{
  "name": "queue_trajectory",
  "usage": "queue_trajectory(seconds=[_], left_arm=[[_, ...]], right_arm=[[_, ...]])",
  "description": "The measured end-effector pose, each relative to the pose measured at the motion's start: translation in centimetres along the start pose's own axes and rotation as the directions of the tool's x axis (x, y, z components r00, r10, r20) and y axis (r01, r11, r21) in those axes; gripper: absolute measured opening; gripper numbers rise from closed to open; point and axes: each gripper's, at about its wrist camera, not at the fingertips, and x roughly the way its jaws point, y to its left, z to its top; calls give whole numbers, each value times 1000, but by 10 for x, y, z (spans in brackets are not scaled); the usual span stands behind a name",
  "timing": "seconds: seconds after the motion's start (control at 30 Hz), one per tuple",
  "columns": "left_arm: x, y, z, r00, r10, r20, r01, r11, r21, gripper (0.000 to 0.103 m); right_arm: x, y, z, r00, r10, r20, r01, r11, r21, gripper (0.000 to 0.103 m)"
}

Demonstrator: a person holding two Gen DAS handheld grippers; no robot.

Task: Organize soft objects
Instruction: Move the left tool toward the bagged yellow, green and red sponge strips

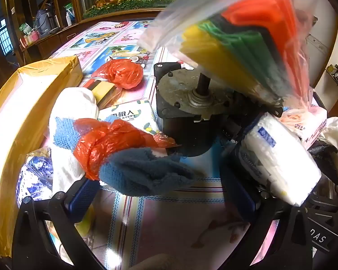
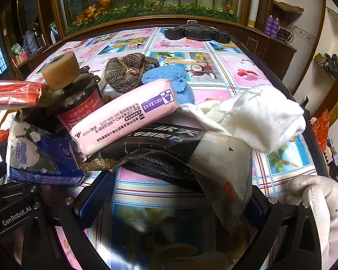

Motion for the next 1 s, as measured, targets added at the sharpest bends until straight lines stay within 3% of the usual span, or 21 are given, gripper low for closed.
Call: queue_trajectory(seconds=[0.53,0.73,0.87,1.0], left_arm=[[-5,0,-3,1000,11,-5,-11,1000,-15,103],[-10,12,-11,995,-56,-78,62,994,84,103],[-19,15,-23,994,-75,-75,83,990,117,103],[-25,14,-30,993,-95,-70,105,984,147,103]], right_arm=[[0,0,0,1000,-2,0,2,1000,-1,102],[0,0,0,1000,-9,0,9,1000,10,102],[-1,5,-3,998,-42,-40,44,997,66,102],[-7,16,-5,998,-34,-59,37,998,47,102]])
